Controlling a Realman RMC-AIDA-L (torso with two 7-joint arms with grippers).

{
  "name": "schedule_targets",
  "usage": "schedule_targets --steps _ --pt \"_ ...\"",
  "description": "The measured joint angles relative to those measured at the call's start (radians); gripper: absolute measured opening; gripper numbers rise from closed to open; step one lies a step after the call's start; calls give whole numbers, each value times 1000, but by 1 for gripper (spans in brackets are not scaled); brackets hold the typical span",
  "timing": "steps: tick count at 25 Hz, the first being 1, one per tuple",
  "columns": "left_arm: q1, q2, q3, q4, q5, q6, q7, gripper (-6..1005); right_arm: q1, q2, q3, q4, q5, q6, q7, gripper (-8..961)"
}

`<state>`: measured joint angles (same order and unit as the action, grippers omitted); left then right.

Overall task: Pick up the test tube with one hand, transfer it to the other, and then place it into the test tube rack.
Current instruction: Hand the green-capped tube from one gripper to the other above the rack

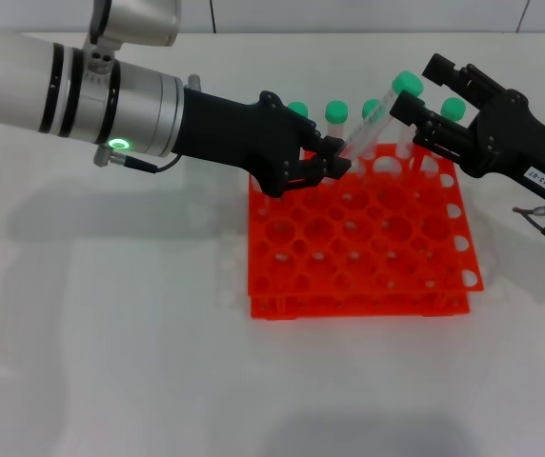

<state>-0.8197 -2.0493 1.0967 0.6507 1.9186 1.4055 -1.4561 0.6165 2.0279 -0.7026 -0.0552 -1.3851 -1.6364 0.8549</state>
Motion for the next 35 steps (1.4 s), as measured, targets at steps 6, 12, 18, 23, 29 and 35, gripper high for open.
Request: schedule_targets --steps 6,12,18,23,29,35 --pt "5 -1 0 3 0 0 1 267 1 0 0 0 0 -1 1 740" --pt "6 -3 0 3 0 -1 8 272 7 0 -5 0 0 -2 7 737" --pt "6 -5 0 3 0 -1 13 277 9 0 -9 0 -2 -5 15 490" --pt "5 -7 0 3 3 -1 15 281 9 0 -9 1 -1 -7 17 426" --pt "5 -11 0 3 3 0 21 286 19 0 -11 1 -7 -5 29 390" --pt "5 -12 0 3 1 -7 22 292 21 0 -12 2 -8 -4 30 309"
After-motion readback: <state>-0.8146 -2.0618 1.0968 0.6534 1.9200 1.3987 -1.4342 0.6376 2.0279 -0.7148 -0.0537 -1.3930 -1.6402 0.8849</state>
